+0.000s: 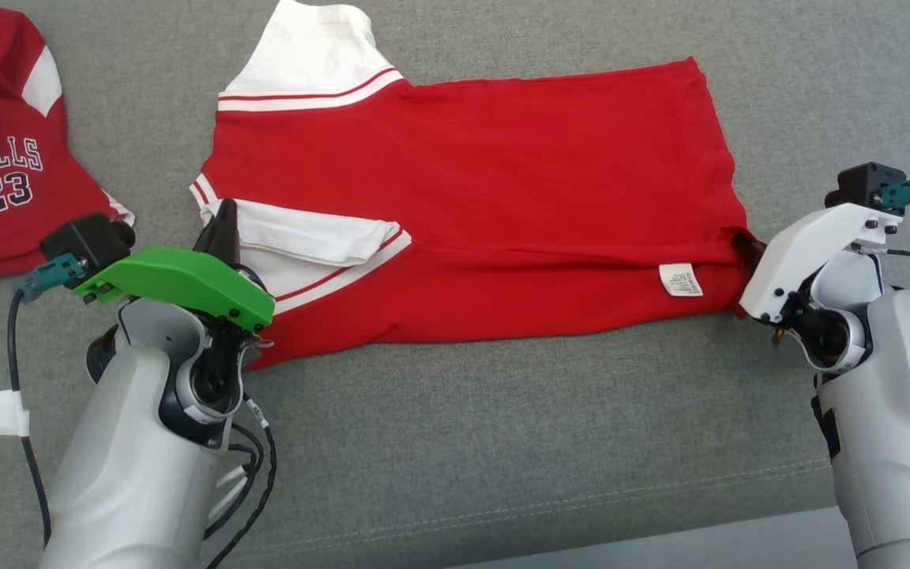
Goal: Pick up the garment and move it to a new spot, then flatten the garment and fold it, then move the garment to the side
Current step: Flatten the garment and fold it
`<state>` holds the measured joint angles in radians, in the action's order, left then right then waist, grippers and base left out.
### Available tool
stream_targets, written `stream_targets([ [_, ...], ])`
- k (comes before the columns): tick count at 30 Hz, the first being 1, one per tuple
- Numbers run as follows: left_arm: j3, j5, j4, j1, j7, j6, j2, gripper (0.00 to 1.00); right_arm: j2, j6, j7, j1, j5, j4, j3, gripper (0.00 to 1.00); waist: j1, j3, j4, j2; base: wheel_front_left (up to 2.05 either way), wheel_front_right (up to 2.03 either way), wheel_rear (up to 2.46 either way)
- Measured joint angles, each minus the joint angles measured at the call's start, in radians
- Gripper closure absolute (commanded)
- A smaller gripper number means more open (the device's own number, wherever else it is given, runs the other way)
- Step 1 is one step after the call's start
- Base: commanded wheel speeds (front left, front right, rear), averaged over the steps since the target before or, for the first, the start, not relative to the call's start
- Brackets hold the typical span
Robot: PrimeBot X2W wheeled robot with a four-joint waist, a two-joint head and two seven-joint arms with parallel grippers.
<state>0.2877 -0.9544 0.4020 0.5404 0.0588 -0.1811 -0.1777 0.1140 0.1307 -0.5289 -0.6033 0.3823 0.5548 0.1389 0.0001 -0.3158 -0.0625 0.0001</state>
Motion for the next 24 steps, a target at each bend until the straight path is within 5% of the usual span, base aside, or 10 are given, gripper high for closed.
stream_targets([
  [1,0.0,0.001,0.007,0.005,0.0,0.0,0.001,1.0,-0.001,0.0,0.013,-0.007,0.0,0.006,0.0,0.0,0.0,-0.001,0.0,0.0,0.0,0.0,0.0],
  [2,0.0,0.001,0.014,0.011,-0.007,0.0,0.002,1.0,-0.004,0.0,0.022,-0.015,0.0,0.015,0.0,0.0,0.0,-0.001,0.0,0.0,0.0,0.0,0.0],
  [5,-0.001,0.002,0.029,0.02,-0.018,0.007,0.004,0.0,-0.008,0.0,0.054,-0.032,0.003,0.03,0.001,0.0,0.0,0.001,0.0,0.0,0.0,0.0,0.0],
  [16,-0.025,0.002,0.027,0.016,-0.078,0.033,-0.003,0.0,-0.006,0.0,0.191,-0.058,0.04,0.046,0.035,0.0,0.0,0.017,-0.004,0.0,0.0,0.0,0.0],
  [24,-0.016,0.015,-0.084,-0.138,-0.1,0.04,-0.047,0.0,0.046,0.0,0.26,-0.003,0.093,-0.035,0.058,0.0,0.0,0.054,0.0,0.0,0.0,0.0,0.0],
])
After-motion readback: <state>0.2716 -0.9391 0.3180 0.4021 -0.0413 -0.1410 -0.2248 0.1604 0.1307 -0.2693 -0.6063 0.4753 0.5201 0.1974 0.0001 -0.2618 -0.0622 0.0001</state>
